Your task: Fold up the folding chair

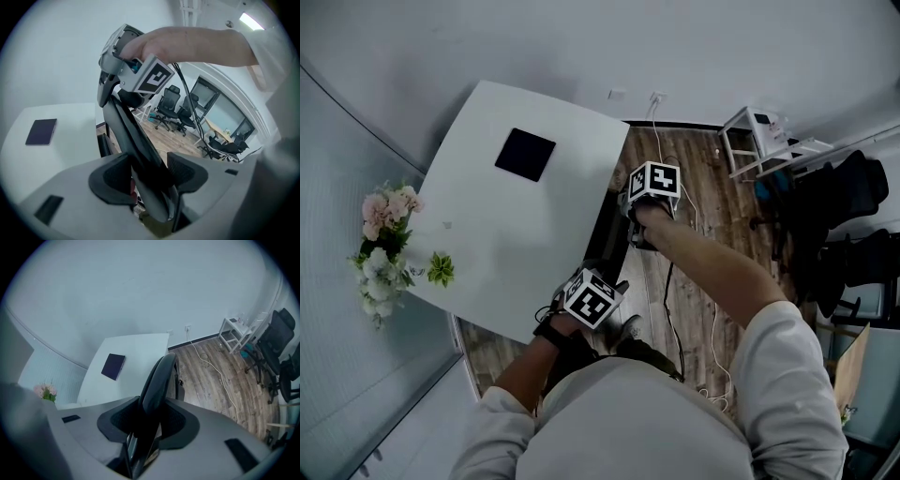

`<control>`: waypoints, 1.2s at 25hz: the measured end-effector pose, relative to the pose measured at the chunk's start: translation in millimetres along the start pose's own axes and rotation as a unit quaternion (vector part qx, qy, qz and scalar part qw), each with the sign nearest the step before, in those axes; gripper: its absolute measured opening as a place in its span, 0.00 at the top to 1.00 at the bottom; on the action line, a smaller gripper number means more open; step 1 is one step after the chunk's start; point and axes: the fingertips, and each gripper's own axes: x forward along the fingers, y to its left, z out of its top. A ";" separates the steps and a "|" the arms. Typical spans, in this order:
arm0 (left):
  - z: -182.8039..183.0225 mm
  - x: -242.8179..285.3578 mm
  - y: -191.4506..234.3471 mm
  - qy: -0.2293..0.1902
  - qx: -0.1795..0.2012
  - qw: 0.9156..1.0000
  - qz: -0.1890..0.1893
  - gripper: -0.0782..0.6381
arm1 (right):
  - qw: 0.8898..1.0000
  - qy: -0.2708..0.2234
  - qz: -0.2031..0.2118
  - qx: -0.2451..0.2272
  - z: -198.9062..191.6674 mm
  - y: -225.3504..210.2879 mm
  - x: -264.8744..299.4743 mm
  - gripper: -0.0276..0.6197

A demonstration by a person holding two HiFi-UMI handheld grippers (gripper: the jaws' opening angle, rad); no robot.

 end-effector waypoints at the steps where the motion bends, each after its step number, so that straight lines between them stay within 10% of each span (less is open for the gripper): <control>1: -0.2 -2.8 4.5 -0.001 0.000 1.000 -0.001 0.55 | 1.000 0.001 0.001 0.000 1.7 3.5 1.4 0.74; 15: -13.6 -23.1 45.1 -0.005 -0.007 1.000 0.008 0.55 | 0.999 0.001 0.047 -0.026 10.2 46.4 19.0 0.67; 20: -2.9 -38.5 52.7 -0.009 0.032 0.997 0.067 0.49 | 0.991 -0.034 0.097 -0.082 11.9 49.0 -2.0 0.61; 30: 99.0 -63.7 24.4 -0.090 0.087 0.980 0.155 0.46 | 0.972 -0.182 0.113 -0.100 20.8 -69.1 -134.7 0.63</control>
